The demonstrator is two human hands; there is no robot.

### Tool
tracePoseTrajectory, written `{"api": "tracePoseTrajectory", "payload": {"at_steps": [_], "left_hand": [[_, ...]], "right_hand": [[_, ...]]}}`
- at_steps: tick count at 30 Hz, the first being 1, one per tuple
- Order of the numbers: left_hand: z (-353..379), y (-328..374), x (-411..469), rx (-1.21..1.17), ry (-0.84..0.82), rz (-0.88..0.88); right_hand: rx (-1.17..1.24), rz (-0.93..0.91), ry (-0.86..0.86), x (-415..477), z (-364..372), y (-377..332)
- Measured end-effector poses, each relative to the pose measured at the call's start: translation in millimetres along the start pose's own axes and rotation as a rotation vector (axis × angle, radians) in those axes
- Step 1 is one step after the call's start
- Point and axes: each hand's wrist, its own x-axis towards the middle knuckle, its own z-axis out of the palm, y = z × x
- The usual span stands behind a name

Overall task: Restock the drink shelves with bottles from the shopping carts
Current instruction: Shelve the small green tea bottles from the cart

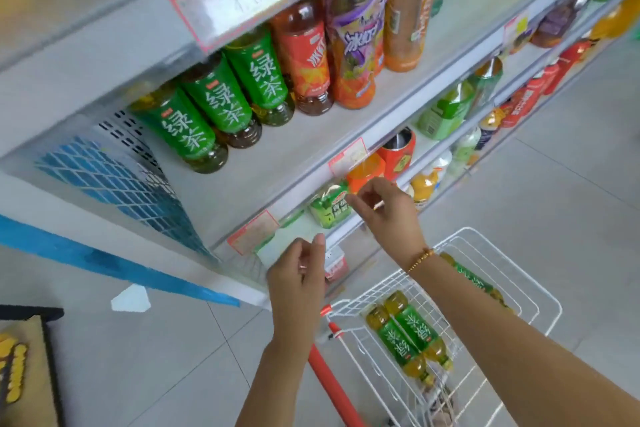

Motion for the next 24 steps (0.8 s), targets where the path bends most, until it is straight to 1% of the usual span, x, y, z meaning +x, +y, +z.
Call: {"api": "tracePoseTrajectory", "payload": {"at_steps": [1,3,4,6,7,9,12,16,17,19,21,24], "left_hand": [[14.9,-11.4,-11.1,0.048,-0.102,-0.036],[48.7,-37.2,-28.3,0.092,-0.281,-0.132],[67.5,-49.2,-35.6,0.105,-0.362,-0.182],[106.9,-77.7,-48.5,0.191,-0.522,-0.246],[127.0,-94.4,-54.6,0.246,-0.605,-0.262],[164.4,-135.3,-64.7,0.35,-0.75,-0.305],[205.0,-198.2,-75.1,0.561,-0.903,-0.364],[226.8,-256.5,-92.4,0.772,-1.098,-0.489],[228.7,-265.7,-97.1,0.81,-1.113,-0.507],[233.4,-280.6,-103.6,0.82,-1.085,-0.529],[239.2,-288.0,-104.2,0.82,-1.045,-0.52],[243.2,-291.3,-101.9,0.813,-1.006,-0.505]], "right_hand": [[-0.085,0.095,-0.067,-13.2,-14.1,30.5],[-0.259,0.359,-0.24,-42.5,-38.1,94.0],[-0.314,0.502,-0.334,-58.5,-47.4,125.6],[-0.355,0.753,-0.457,-88.4,-59.9,182.7],[-0.389,0.839,-0.498,-101.1,-63.3,208.9],[-0.49,0.942,-0.592,-122.7,-63.8,255.1],[-0.513,1.059,-0.643,-146.9,-55.6,311.1],[-0.448,1.122,-0.681,-155.6,-25.1,360.5],[-0.397,1.124,-0.696,-156.0,-14.8,367.4],[-0.325,1.135,-0.735,-159.4,4.6,381.5],[-0.36,1.121,-0.78,-163.7,16.8,393.4],[-0.465,1.062,-0.79,-168.0,22.5,402.3]]}}
